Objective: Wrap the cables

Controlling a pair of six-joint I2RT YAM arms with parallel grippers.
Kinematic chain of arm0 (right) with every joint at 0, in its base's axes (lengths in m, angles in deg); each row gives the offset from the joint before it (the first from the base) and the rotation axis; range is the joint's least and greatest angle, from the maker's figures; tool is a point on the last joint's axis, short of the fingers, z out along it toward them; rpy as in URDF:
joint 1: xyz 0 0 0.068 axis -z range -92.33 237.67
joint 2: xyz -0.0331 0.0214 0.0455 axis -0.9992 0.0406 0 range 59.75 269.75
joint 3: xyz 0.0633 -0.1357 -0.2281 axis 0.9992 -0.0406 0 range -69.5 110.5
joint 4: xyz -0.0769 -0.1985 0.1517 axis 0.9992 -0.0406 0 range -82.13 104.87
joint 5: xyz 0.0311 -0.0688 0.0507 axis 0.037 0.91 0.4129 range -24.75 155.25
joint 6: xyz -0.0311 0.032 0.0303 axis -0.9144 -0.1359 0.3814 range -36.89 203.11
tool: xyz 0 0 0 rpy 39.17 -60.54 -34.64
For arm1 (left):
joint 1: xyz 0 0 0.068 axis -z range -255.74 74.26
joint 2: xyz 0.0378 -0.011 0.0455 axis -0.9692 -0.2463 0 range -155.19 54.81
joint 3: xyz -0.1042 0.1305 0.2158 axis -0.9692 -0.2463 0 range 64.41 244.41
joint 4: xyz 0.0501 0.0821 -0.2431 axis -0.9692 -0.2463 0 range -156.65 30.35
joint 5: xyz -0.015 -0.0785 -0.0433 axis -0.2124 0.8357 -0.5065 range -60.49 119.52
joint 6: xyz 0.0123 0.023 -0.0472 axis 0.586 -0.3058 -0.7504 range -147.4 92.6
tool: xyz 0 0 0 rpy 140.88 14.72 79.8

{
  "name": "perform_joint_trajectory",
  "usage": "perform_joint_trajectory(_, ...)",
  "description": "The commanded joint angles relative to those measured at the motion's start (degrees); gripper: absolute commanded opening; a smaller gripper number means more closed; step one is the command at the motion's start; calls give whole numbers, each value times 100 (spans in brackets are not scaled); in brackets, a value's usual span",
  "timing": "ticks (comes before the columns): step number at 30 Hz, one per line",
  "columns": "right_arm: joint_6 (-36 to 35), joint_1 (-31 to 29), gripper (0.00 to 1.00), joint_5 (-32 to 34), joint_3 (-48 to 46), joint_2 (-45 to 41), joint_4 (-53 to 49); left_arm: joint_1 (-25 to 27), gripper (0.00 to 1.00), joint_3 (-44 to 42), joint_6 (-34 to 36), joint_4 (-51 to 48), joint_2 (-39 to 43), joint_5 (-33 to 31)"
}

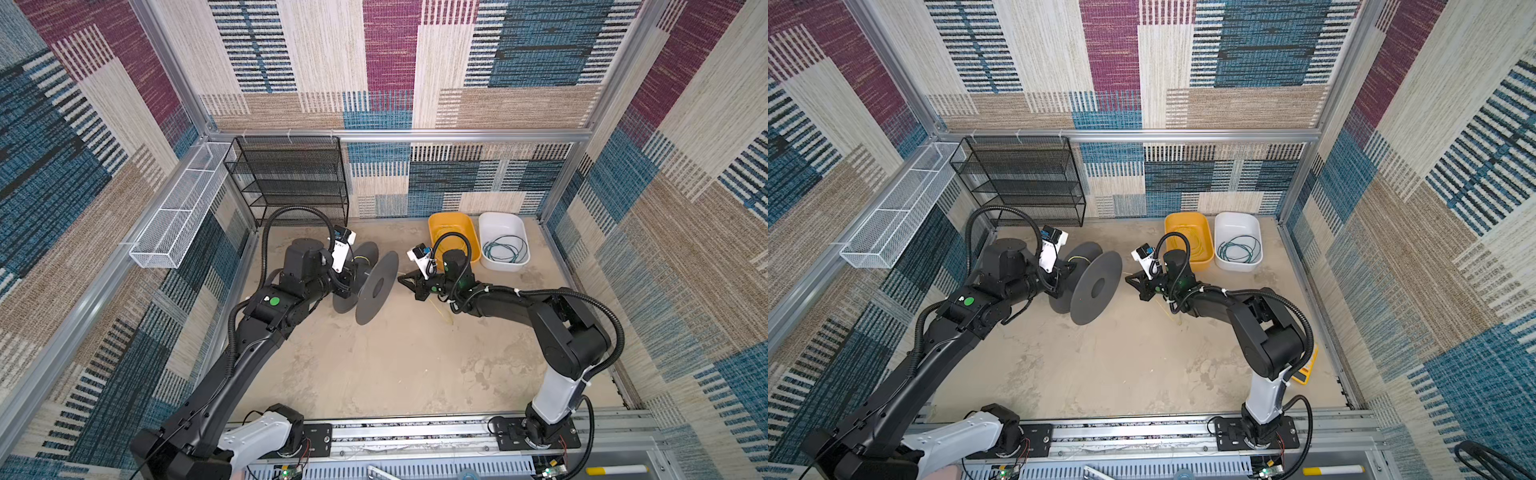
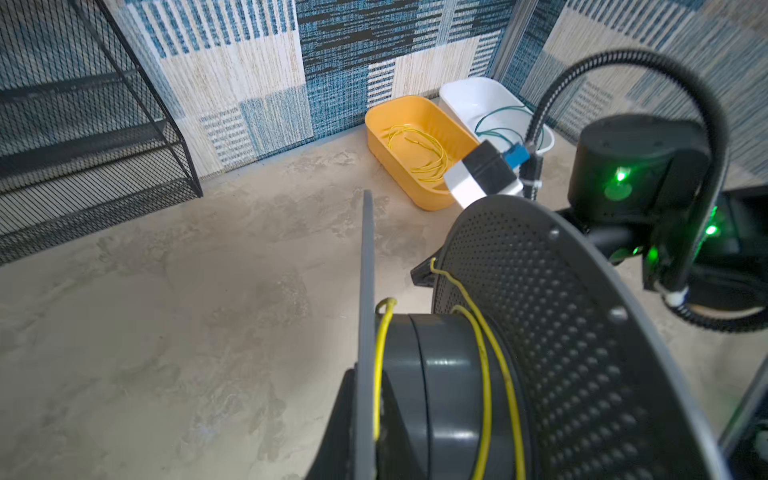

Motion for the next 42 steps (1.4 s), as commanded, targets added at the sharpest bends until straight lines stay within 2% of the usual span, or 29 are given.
perform_joint_trajectory(1,269,-80,0,310,-109,138,114,-243,0,136,-853,996,-27,771)
perform_joint_trajectory(4,413,-159,4,-30,-71,293,133,-368,0,130,-1114,1207,-65,824)
perform_joint_trajectory(8,415,-324,9,-75,-132,381,116,-461,0,155,-1273,1307,-100,618)
perform_joint_trajectory(15,612,-355,17,-139,-609,209,458,-530,0,210,-1162,1236,-221,231)
perform_joint_trajectory(17,611,-356,15,-113,-674,141,475,-544,0,196,-1142,1235,-247,189)
perform_joint_trajectory(22,646,-364,2,-77,-734,6,557,-560,0,74,-1192,1342,-227,146)
perform_joint_trajectory(27,809,-397,0,-139,-897,-36,737,-678,0,82,-1316,1382,-156,-129)
perform_joint_trajectory(35,1157,-704,0,8,-1325,151,1015,-1158,0,361,-2052,1747,-226,-554)
perform_joint_trajectory(42,1243,-793,0,170,-1974,-509,963,-1558,0,916,-2088,1770,-394,-917)
